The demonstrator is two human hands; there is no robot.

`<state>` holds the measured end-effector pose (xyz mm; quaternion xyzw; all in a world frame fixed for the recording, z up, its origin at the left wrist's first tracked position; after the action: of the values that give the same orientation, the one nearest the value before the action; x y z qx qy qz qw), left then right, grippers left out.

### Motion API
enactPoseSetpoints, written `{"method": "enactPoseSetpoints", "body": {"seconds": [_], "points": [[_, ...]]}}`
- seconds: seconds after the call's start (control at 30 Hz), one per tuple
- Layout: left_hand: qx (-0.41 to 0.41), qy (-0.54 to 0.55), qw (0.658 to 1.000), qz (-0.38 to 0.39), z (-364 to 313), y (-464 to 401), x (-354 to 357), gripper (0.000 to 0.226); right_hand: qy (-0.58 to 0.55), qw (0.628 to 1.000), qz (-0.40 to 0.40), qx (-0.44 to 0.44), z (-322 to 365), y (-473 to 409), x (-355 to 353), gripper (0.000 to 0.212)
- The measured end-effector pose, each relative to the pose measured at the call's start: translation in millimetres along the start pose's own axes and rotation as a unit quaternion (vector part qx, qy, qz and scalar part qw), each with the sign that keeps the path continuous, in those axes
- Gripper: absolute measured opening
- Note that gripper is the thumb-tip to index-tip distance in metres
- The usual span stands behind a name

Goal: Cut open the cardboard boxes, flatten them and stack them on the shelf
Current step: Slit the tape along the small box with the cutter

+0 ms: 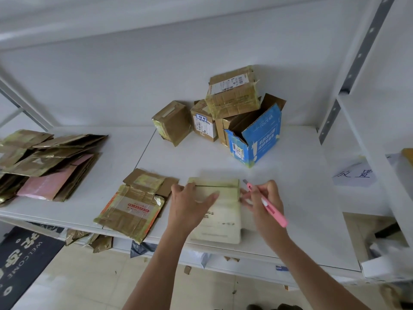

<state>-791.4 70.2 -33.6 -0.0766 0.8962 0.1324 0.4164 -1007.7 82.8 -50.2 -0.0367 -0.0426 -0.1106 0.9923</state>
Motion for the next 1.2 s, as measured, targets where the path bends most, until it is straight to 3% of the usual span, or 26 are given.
{"method": "enactPoseSetpoints", "body": {"seconds": [0.1, 0.2, 0.37, 0.43, 0.57, 0.8, 1.2], "points": [[0.021, -0.045, 0.999, 0.010, 3.6, 14.5, 10.4, 0.075, 0.003, 1.000, 0.017, 0.012, -2.3, -22.5, -8.5, 0.028], [0.072, -0.065, 0.995, 0.002, 8.1, 29.2, 31.2, 0.096, 0.061, 0.996, 0.058, -0.001, -6.2, -29.3, -12.0, 0.018], [0.083, -0.021, 0.996, 0.005, 1.9, 18.5, 24.4, 0.118, 0.081, 0.994, 0.078, -0.002, -9.8, -30.3, -14.5, 0.017], [0.071, 0.037, 0.996, 0.033, 1.4, 13.6, 23.2, 0.110, 0.088, 0.992, 0.086, 0.001, -9.4, -29.7, -12.9, 0.018], [0.045, 0.101, 0.992, 0.058, 8.4, 7.6, 29.1, 0.074, 0.092, 0.992, 0.088, 0.007, -7.6, -30.0, -12.9, 0.019], [0.087, 0.063, 0.993, 0.040, 10.0, 10.7, 35.9, 0.092, 0.120, 0.989, 0.083, -0.006, -6.4, -29.3, -13.2, 0.018], [0.082, 0.069, 0.994, 0.028, 10.7, 15.2, 37.2, 0.094, 0.199, 0.973, 0.105, -0.051, 7.9, -23.0, -6.7, 0.020]]}}
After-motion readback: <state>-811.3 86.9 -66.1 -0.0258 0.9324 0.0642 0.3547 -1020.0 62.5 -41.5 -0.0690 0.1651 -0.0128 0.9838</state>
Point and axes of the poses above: each hand's wrist, its own y-axis away from the middle knuckle, its own x-axis out of the palm, z = x × y, the point moved 6 cm from there along -y, towards the middle knuckle, and after that the axes turned 2 degrees about y, right-handed, at the moved point
